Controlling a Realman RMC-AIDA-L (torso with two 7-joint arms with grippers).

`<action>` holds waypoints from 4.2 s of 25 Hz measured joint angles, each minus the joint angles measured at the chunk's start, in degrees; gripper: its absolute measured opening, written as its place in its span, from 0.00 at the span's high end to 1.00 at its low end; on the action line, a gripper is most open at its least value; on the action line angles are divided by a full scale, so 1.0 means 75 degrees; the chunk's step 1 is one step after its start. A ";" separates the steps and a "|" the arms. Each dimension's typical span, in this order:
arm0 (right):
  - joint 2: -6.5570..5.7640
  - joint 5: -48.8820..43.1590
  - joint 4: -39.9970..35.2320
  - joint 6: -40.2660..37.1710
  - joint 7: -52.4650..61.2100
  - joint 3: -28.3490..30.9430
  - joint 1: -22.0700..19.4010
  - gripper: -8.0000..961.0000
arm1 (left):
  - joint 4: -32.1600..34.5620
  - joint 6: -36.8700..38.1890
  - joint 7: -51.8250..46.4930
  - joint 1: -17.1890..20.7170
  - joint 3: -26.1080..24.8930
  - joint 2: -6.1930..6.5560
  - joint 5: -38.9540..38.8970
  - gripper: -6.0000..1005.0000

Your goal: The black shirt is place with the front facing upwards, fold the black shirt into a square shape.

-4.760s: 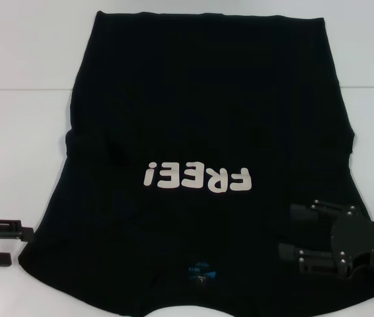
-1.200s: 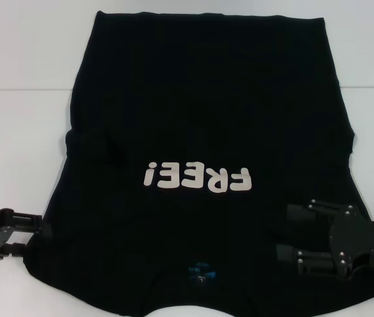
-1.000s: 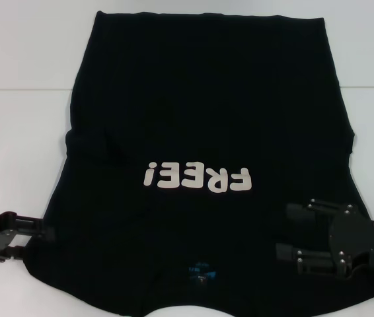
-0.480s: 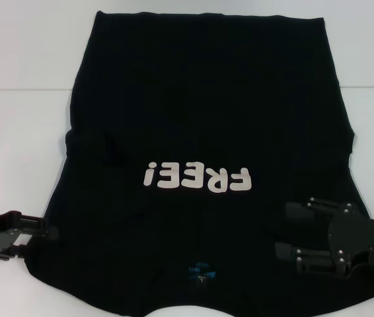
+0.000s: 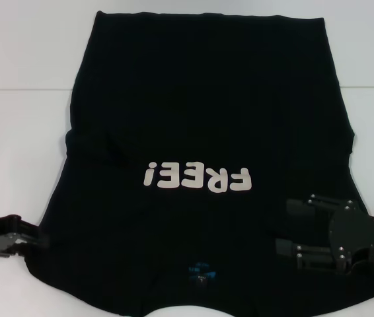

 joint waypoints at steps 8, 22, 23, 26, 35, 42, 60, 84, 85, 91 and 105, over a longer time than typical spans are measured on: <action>0.0000 0.0007 -0.0001 0.0000 0.0001 0.0000 0.0006 0.15 | 0.0081 0.0001 0.0018 0.0027 0.0031 -0.0029 0.0018 0.73; -0.0043 0.0161 -0.0029 -0.0089 0.0341 0.0000 -0.0008 0.16 | 0.0067 0.0206 0.0413 0.0045 -0.0164 -0.0090 -0.0119 0.97; -0.0076 0.0173 -0.0124 -0.0120 0.0648 0.0006 -0.0019 0.16 | 0.0051 0.0274 0.0463 0.0051 -0.0282 -0.0084 -0.0208 0.97; -0.0177 0.0117 -0.0663 -0.0199 0.2109 0.0013 -0.0056 0.16 | 0.0021 0.0485 0.0621 0.0071 -0.0691 -0.0043 -0.0406 0.97; -0.1251 -0.0967 -0.2008 -0.1300 0.7415 -0.0055 0.0251 0.16 | -0.0346 0.0802 0.1233 0.0108 -0.1559 0.0210 -0.0783 0.97; -0.1802 -0.3308 -0.2458 -0.2224 1.0041 0.0385 0.0843 0.16 | -0.0356 0.0939 0.1649 0.0161 -0.1833 0.0226 -0.0873 0.97; -0.1437 -0.4965 -0.1925 -0.1112 1.0145 -0.0042 0.1073 0.16 | -0.0356 0.0894 0.1809 0.0215 -0.1914 0.0229 -0.0892 0.97; -0.1206 -0.4979 -0.1434 -0.0552 1.0073 -0.0294 0.1320 0.16 | -0.0356 0.0887 0.1844 0.0232 -0.1938 0.0204 -0.0891 0.97; -0.1197 -0.4979 -0.1433 -0.0544 1.0066 -0.0294 0.1325 0.16 | -0.0356 0.0890 0.1847 0.0233 -0.1939 0.0200 -0.0892 0.97; -0.1164 -0.4978 -0.1430 -0.0528 1.0043 -0.0355 0.1338 0.16 | -0.0355 0.0898 0.1851 0.0237 -0.1938 0.0195 -0.0908 0.97; -0.1160 -0.5015 -0.1430 -0.0419 1.0042 -0.0375 0.1322 0.16 | -0.0356 0.0879 0.1864 0.0238 -0.1938 0.0182 -0.0950 0.97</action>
